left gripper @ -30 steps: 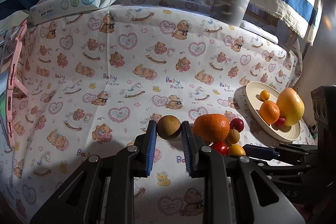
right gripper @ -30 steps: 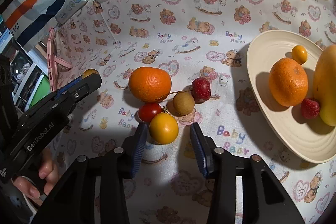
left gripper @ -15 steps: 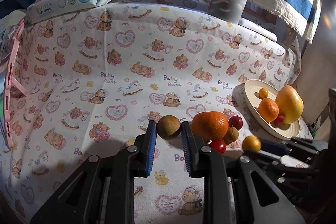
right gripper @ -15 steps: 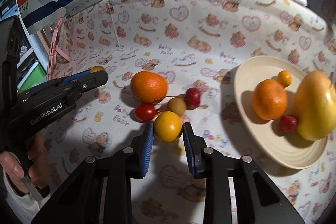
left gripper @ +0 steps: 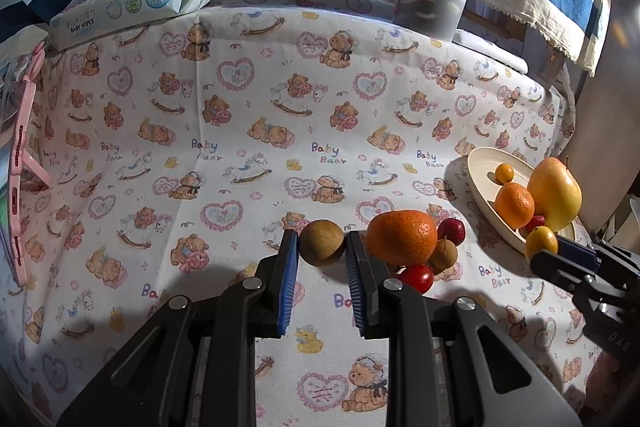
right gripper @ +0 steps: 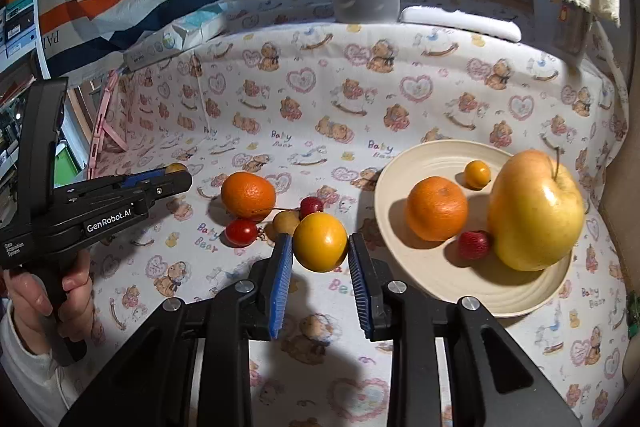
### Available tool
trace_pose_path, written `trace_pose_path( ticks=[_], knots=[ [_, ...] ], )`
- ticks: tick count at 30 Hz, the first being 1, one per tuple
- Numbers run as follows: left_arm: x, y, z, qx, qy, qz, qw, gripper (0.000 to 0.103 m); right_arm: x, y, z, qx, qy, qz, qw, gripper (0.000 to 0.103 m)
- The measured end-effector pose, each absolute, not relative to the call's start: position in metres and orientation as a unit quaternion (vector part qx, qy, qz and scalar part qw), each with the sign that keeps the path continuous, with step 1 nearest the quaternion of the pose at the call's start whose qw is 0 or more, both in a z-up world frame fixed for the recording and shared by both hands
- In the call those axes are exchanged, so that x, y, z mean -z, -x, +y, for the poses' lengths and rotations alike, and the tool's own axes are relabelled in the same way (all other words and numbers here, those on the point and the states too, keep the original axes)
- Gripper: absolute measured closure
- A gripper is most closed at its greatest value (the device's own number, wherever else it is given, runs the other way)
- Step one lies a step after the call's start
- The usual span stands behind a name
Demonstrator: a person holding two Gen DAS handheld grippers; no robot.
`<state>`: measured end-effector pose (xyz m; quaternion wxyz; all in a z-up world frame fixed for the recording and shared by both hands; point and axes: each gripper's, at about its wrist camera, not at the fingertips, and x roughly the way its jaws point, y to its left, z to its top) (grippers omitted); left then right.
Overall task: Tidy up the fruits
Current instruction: 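Hold the brown fruit in the left tool while the right tool grasps a yellow tomato, then lower the brown fruit onto the plate with the left tool while the right tool places the yellow tomato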
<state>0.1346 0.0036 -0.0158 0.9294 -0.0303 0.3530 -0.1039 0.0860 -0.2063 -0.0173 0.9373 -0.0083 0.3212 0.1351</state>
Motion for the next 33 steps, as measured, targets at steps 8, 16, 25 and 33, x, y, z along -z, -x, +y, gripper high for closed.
trace_pose_path(
  ticks=[8,16,25,33],
  knots=[
    [0.001,-0.123,-0.01,0.116,0.0,0.321,0.94,0.08,0.008,-0.082,-0.232,-0.114,-0.007,0.307,0.945,0.073],
    [-0.018,-0.122,-0.041,0.144,-0.028,0.305,0.941,0.08,-0.004,-0.085,-0.267,-0.089,-0.033,0.282,0.955,0.073],
    [-0.045,-0.13,-0.106,0.222,-0.046,0.305,0.925,0.08,-0.004,-0.09,-0.299,-0.08,-0.087,0.284,0.952,0.073],
    [-0.042,-0.163,-0.171,0.249,-0.041,0.343,0.905,0.08,0.008,-0.095,-0.312,-0.075,-0.11,0.302,0.944,0.073]
  ],
)
